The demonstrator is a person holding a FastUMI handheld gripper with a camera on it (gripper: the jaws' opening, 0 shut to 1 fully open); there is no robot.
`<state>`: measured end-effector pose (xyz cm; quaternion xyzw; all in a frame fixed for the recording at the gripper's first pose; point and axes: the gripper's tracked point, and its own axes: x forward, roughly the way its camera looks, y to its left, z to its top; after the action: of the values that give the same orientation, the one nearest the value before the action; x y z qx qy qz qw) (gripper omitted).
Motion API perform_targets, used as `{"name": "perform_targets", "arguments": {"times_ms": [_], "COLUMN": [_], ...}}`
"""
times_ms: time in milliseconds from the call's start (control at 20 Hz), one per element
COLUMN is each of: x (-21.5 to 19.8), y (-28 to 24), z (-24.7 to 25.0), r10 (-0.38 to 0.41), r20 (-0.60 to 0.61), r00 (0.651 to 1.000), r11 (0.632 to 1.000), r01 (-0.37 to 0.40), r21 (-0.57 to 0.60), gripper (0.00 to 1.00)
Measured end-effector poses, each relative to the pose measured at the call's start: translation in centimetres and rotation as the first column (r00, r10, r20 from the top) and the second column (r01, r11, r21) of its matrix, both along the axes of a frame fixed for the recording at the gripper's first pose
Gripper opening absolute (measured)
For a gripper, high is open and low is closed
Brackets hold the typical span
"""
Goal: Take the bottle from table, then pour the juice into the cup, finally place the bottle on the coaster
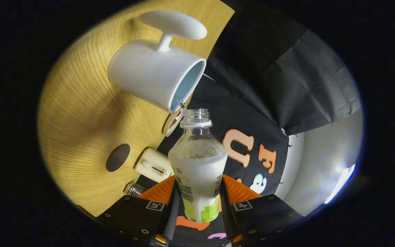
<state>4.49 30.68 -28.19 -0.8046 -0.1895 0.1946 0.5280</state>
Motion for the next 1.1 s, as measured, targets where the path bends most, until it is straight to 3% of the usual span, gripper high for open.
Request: {"name": "perform_targets", "arguments": {"times_ms": [900, 1100], "x": [-0.7, -0.7], "y": [1.6, 1.4], "z": [1.2, 0.6], "r10": [0.084, 0.063], "r20": [0.058, 0.025], "r00": [0.995, 0.998], "r11": [0.996, 0.998], "r01": [-0.082, -0.063], "r21": [-0.033, 0.0], "gripper": [0.57, 0.57]}}
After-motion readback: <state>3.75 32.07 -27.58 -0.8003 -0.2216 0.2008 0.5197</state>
